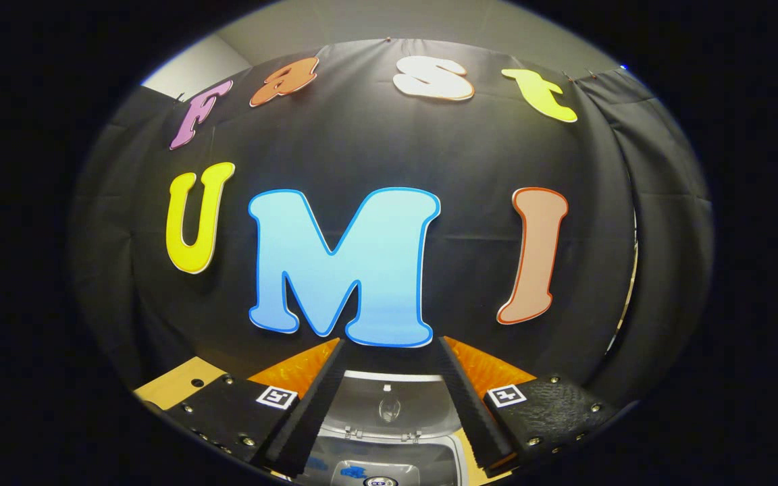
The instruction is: Press the lid of the desktop garbage bin to open it, pick up the crumpled paper on the desktop and throw it into the bin, then pick up the pop can on the desktop and drop it into the bin, and finally close the garbage bin lid.
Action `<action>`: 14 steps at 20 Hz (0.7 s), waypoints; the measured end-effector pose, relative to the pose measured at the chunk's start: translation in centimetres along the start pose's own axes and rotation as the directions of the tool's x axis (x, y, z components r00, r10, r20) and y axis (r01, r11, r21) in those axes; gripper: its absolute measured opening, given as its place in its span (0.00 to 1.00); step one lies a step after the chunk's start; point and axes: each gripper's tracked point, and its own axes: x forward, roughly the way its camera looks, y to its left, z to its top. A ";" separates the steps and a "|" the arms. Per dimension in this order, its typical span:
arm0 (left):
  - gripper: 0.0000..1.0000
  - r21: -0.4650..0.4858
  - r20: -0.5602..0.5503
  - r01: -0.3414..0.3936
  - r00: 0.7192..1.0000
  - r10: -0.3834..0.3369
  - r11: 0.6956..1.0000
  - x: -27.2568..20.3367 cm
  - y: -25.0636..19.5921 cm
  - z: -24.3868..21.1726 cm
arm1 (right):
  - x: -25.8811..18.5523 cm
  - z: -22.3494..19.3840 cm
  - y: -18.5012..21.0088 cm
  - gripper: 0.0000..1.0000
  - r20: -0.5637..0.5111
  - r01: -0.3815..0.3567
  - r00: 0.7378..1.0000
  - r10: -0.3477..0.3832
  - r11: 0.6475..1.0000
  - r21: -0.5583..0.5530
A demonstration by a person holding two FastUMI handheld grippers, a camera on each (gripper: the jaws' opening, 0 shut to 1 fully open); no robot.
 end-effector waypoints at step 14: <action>0.89 0.045 0.012 0.083 0.996 -0.084 0.996 -0.9 -4.1 -0.1 | -4.9 -2.4 0.4 0.87 -0.005 -0.027 1.000 0.028 0.999 0.044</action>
